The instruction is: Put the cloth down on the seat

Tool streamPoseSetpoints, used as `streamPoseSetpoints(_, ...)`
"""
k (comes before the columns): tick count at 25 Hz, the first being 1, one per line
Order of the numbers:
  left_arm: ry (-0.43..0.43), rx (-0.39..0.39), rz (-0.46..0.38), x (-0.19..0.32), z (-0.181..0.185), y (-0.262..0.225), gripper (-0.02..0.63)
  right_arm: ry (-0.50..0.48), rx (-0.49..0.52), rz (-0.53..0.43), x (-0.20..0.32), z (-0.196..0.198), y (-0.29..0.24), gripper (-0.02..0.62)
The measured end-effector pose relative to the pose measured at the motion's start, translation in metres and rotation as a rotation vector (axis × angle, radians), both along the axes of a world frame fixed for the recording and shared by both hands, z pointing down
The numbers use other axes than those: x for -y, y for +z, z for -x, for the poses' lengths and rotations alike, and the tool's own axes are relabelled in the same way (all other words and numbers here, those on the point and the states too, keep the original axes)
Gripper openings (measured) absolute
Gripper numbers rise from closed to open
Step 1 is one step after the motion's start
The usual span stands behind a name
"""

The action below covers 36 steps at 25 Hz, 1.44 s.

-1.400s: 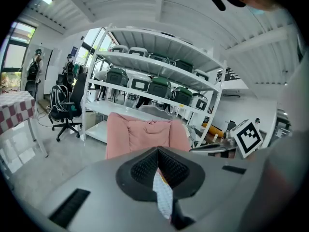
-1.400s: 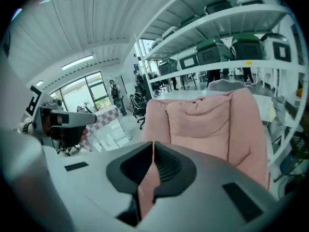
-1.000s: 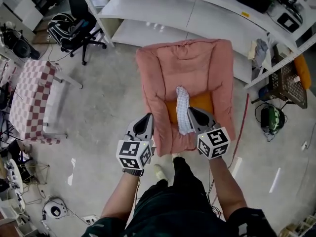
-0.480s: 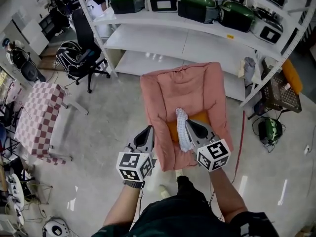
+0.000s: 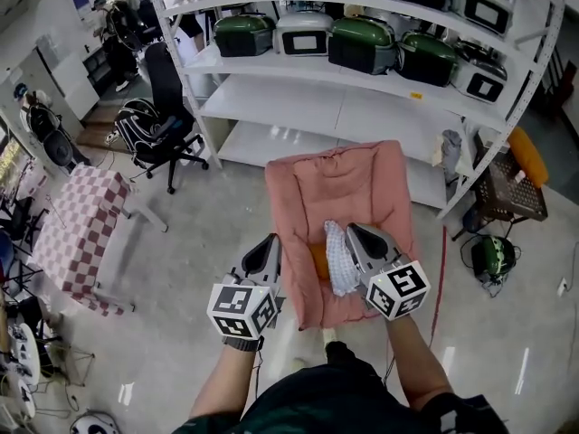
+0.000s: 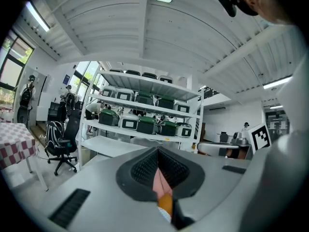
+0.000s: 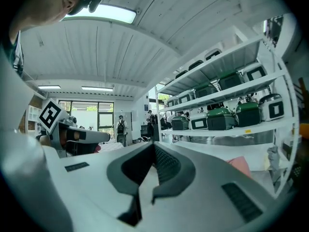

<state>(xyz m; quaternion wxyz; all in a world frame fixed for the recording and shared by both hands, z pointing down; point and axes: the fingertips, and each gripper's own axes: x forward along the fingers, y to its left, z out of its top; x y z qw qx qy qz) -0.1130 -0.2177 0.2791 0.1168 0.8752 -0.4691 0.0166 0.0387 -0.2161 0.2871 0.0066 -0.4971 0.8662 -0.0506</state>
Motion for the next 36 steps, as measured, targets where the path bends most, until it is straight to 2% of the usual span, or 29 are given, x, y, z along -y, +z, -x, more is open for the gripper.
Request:
streamPoseSetpoints(12, 0.002, -0.02, -0.084, -0.014, 0.013, -0.045, 0.006, 0.009, 0.001, -0.11, -0.012, 0.006, -0.051, 0.005)
streamPoseSetpoints(36, 0.0, -0.009, -0.113, -0.026, 0.015, -0.051, 0.006, 0.008, -0.028, -0.13, -0.024, 0.013, -0.051, 0.005)
